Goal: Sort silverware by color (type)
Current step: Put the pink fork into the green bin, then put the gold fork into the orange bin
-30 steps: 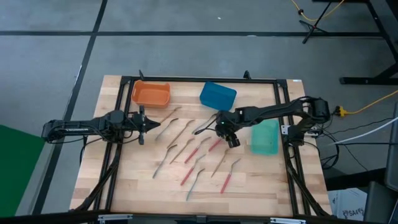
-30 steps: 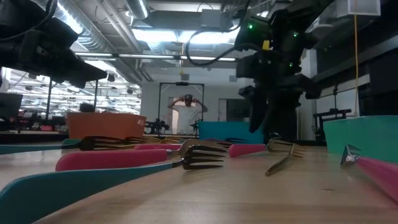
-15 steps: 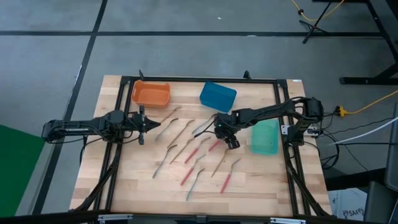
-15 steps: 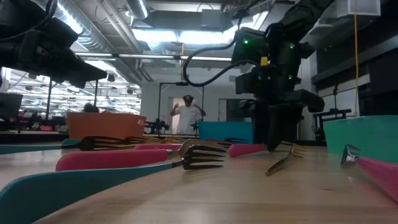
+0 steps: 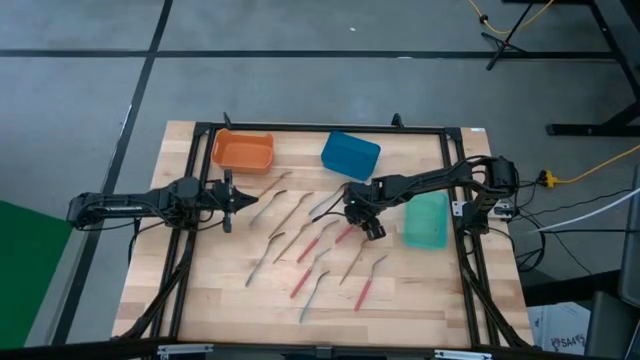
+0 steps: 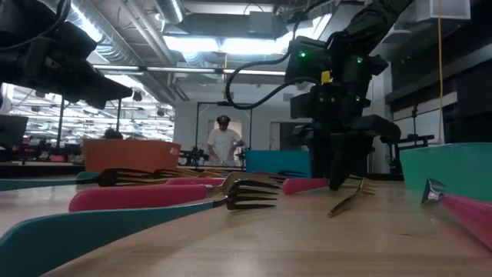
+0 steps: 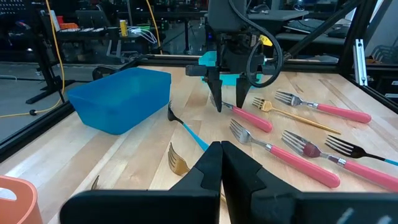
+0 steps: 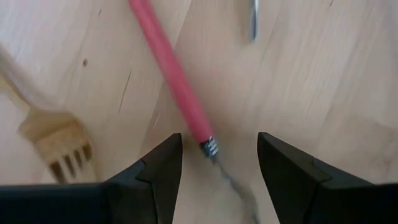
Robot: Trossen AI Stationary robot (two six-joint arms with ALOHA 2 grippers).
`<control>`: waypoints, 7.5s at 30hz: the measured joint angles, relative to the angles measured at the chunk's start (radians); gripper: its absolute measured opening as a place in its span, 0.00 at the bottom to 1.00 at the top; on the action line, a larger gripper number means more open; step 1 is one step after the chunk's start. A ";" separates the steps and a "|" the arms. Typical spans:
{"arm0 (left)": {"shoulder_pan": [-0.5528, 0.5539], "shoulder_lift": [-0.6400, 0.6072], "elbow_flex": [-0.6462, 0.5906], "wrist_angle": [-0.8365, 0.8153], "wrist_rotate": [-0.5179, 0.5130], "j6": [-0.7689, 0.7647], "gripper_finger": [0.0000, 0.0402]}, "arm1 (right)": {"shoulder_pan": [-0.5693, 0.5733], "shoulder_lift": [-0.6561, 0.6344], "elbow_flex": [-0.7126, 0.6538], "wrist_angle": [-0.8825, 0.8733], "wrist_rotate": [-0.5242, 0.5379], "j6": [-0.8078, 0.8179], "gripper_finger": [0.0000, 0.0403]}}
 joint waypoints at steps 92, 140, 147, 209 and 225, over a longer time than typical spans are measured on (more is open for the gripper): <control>0.000 0.000 0.000 0.000 0.000 0.000 0.00 | 0.102 -0.895 -0.283 -0.463 0.431 1.280 0.04; 0.000 0.000 -0.001 0.031 -0.102 -0.004 0.00 | 0.491 -0.925 -0.551 -0.416 0.606 1.638 0.24; 0.000 0.000 -0.001 0.088 -0.128 -0.077 0.01 | 0.491 -0.925 -0.551 -0.416 0.579 1.638 0.28; 0.014 1.429 0.873 -0.323 -0.092 -0.505 0.27 | 0.491 -0.925 -0.382 -0.415 0.523 1.478 0.28; 0.009 1.515 0.874 -0.295 -0.096 -0.529 0.27 | 0.491 -0.925 -0.296 -0.170 0.644 1.159 0.28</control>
